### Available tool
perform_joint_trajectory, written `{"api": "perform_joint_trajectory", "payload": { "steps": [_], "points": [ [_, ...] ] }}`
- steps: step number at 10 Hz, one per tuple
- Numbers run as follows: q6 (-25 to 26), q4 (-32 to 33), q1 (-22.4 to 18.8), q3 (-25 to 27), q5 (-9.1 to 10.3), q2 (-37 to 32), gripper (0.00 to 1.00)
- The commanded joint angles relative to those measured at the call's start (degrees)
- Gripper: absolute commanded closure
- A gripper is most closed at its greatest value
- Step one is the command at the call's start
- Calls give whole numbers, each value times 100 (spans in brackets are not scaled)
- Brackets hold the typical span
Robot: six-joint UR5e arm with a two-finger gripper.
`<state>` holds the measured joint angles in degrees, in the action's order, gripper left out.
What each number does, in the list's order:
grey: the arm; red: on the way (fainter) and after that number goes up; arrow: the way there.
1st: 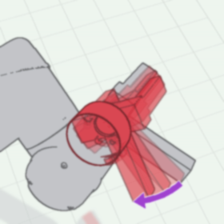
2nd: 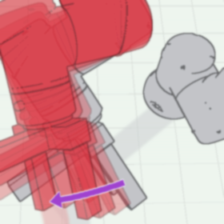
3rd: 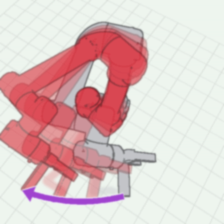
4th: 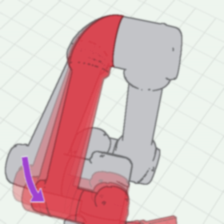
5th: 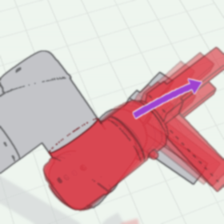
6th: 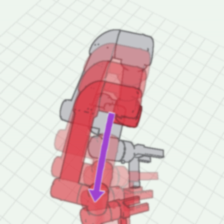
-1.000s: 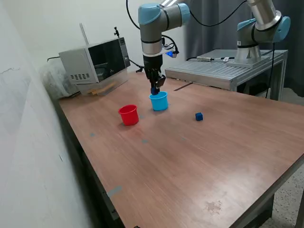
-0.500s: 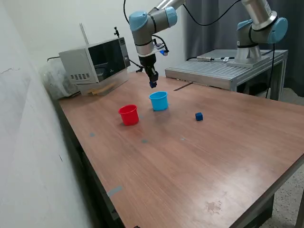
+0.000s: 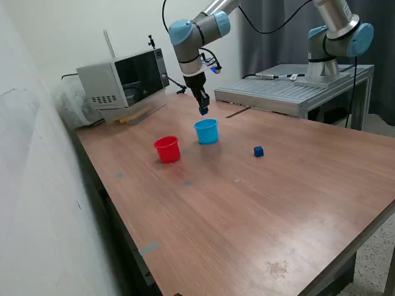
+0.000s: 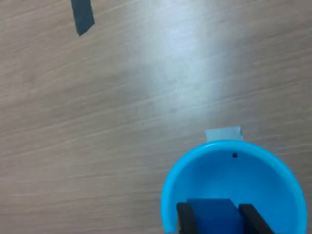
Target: Place red objects in the red bin, and blue objects in the blue bin.
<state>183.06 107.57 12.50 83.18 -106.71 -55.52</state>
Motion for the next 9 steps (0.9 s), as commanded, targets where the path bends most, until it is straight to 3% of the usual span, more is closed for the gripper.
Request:
{"api": "perform_joint_trajectory", "payload": {
  "steps": [1, 3, 4, 5, 8, 9],
  "points": [
    [-7, 44, -2, -30, 10, 6, 0],
    [-7, 79, -2, -48, 36, 14, 0],
    [-7, 62, -19, -48, 184, 6, 0],
    [-7, 53, -463, -57, 621, 6, 0],
    [37, 44, -1178, -48, 1274, -29, 0],
    [72, 53, -1293, -48, 1580, -29, 0]
  ]
}}
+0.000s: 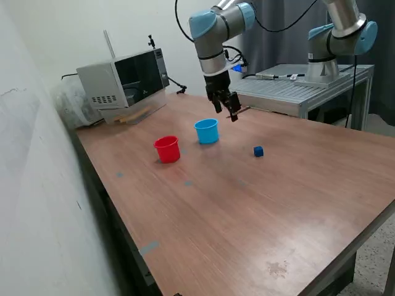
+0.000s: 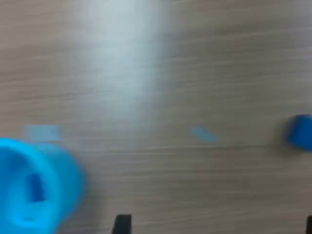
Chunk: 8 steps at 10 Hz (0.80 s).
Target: Place red objects in the red bin, and blue objects in the blue bin.
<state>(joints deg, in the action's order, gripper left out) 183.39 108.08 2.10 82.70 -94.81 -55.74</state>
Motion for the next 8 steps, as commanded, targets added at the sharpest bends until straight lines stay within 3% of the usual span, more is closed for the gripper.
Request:
{"api": "perform_joint_trajectory", "payload": {
  "steps": [1, 2, 3, 4, 8],
  "points": [
    [47, 20, -280, 27, 767, -16, 0],
    [352, 55, -281, 44, 1101, -24, 0],
    [938, 186, -281, 53, 1174, -24, 0],
    [1388, 439, -272, 132, 1175, -24, 0],
    [1963, 1135, -281, 702, 1088, 90, 0]
  ]
}}
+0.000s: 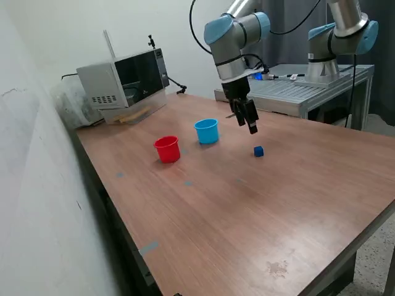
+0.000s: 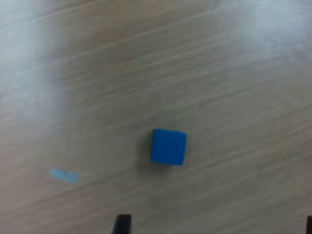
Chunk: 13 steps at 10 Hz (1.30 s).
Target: Place red objects in the red bin, and blue objects in the blue bin.
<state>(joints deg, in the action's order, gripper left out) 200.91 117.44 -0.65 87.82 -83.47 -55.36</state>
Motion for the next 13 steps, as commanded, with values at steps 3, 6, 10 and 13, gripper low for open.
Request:
{"api": "perform_joint_trajectory", "payload": {
  "steps": [3, 6, 10, 13],
  "points": [
    [511, 279, -14, 288, -354, 357, 0],
    [511, 323, -14, 280, -346, 534, 0],
    [511, 314, -111, 288, -319, 605, 0],
    [511, 314, -207, 297, -328, 623, 100]
  ]
}}
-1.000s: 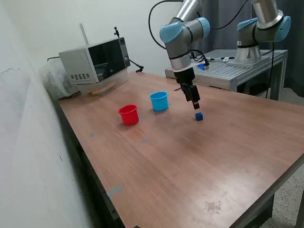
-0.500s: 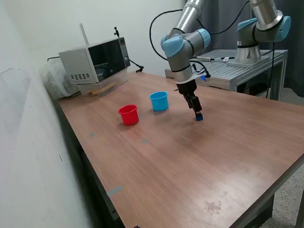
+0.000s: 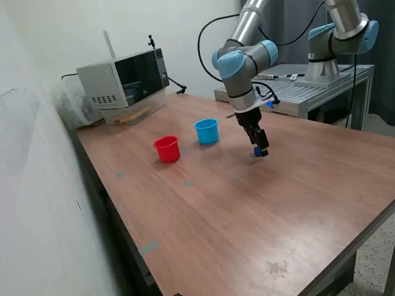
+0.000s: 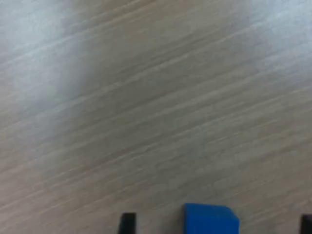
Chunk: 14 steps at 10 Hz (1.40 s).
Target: Place red objects in the red bin, and blue objects in the blue bin.
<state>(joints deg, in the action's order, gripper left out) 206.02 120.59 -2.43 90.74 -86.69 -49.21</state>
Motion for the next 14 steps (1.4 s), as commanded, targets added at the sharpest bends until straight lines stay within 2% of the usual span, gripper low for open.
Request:
{"api": "perform_joint_trajectory", "payload": {
  "steps": [1, 5, 6, 8, 10, 11, 12, 14],
  "points": [
    [0, 0, 5, -13, -40, 8, 100],
    [-18, 0, 145, -66, -120, -1, 100],
    [-26, 0, 189, -66, -216, -53, 100],
    [-18, 8, 234, -66, -1047, -447, 100],
    [-18, 9, 295, -118, -1270, -729, 100],
    [-18, 17, 469, -118, -1741, -835, 100],
    [-9, 35, 506, -118, -2024, -897, 100],
    [-9, 35, 857, -75, -2062, -897, 100]
  ]
}}
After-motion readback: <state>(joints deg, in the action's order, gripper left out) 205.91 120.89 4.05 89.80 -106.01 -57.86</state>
